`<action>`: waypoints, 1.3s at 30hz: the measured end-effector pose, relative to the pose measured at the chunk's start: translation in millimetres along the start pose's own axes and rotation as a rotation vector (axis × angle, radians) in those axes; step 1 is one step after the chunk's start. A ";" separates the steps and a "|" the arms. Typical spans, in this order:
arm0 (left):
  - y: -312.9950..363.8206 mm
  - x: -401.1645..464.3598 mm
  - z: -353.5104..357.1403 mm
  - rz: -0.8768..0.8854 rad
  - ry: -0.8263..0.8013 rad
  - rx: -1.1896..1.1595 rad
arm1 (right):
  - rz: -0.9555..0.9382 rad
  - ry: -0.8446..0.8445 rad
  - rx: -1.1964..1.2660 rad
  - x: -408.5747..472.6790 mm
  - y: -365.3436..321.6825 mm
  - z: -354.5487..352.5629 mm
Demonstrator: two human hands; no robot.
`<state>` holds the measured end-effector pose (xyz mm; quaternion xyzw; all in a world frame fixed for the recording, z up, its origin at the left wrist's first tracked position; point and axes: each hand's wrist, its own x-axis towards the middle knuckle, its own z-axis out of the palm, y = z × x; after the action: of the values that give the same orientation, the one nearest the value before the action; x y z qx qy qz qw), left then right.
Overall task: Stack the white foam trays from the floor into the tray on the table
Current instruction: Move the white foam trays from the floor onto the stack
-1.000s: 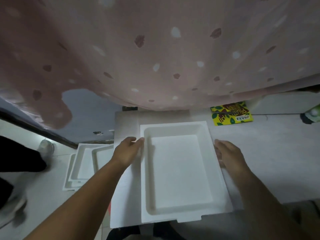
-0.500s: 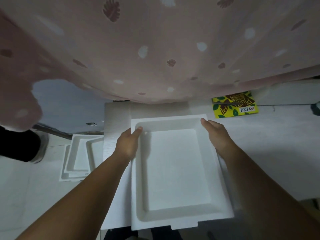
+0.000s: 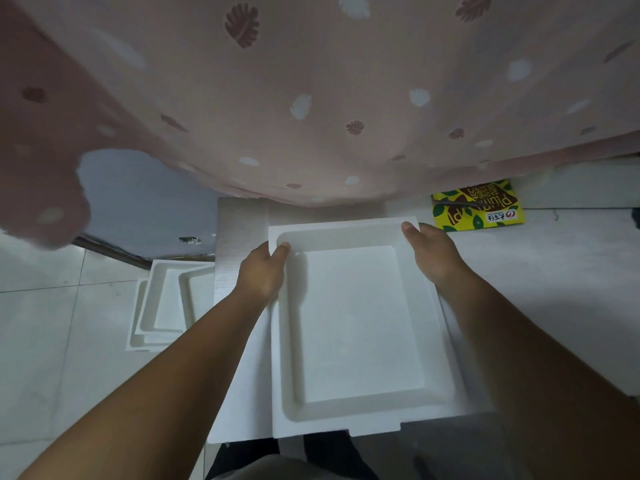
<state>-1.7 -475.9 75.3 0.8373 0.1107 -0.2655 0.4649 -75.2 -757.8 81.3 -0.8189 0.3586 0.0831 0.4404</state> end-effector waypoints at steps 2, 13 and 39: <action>-0.4 -0.9 1.8 0.007 0.028 0.058 | 0.006 0.022 0.006 -0.7 0.6 1.7; 0.9 -0.4 9.3 0.081 0.169 0.178 | -0.055 0.061 -0.148 5.7 7.7 6.8; -50.6 -88.0 -153.6 -0.045 0.033 -0.220 | -0.644 0.227 -0.227 -141.0 -144.0 89.5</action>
<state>-44.5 -314.3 152.6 0.7828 0.1657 -0.2482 0.5461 -66.8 -564.3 186.8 -0.9376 0.1174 -0.1121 0.3075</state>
